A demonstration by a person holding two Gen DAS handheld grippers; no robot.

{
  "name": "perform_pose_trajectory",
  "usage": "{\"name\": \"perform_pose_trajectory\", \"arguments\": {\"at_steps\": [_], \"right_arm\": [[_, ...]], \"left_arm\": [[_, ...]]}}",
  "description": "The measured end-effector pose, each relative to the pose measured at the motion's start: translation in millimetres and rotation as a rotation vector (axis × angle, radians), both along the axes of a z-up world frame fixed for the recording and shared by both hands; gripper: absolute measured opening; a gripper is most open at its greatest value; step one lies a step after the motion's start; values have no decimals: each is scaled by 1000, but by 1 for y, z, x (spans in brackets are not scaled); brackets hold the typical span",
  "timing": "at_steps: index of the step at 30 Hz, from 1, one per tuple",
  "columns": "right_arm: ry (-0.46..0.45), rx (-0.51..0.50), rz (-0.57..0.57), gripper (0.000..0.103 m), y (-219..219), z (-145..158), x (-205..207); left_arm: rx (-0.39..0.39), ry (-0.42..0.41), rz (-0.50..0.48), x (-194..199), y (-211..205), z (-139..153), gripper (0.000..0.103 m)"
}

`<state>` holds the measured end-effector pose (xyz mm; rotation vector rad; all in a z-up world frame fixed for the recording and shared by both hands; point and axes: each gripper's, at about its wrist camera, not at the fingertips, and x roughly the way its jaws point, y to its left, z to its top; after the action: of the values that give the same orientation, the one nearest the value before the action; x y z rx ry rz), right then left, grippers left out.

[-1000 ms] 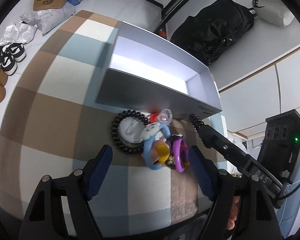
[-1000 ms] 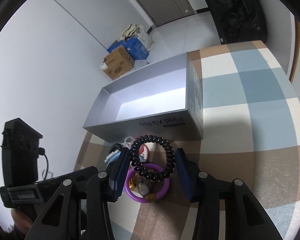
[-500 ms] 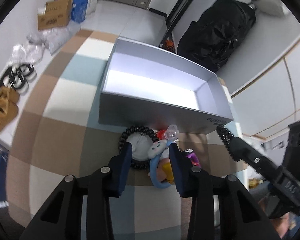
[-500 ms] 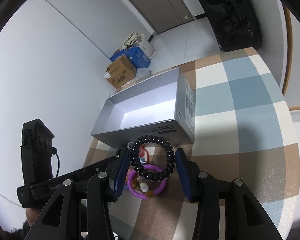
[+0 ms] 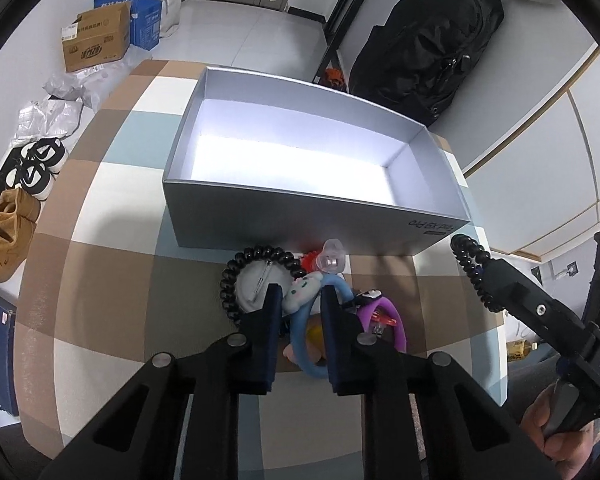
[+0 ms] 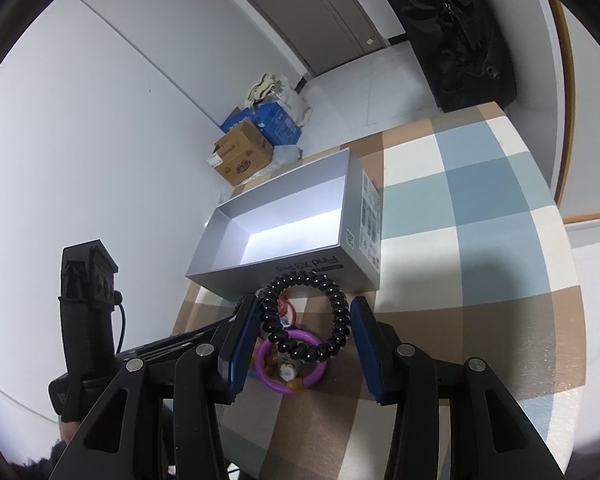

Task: Organize jewelry
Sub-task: 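Grasp the blue bangle with the left gripper while the right gripper grasps the black coiled bracelet, then carry both bracelets into the grey box and open both grippers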

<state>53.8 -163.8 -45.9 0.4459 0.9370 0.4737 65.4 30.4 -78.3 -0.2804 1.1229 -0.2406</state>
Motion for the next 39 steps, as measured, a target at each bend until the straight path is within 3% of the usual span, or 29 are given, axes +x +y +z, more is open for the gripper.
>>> {"name": "perform_pose_trajectory", "arguments": {"at_steps": [6,17,26,33,39], "right_arm": [[-1,7,0,45,1,2,0],[-41,-13,7,45,9,11,-4],[-121,5,-1,45,12,33,-3],[-181,-31,55,45,27,55,18],[-133,-31,89,45,39,52,51]], "left_arm": [[-22,-39,2,-8,3,13,11],[-136,-92,51,-10,19,35,11],[-149,-150,86,-1,29,57,11],[-171,-143,104,23,37,61,11],[-165,-145,95,48,37,63,11]]}}
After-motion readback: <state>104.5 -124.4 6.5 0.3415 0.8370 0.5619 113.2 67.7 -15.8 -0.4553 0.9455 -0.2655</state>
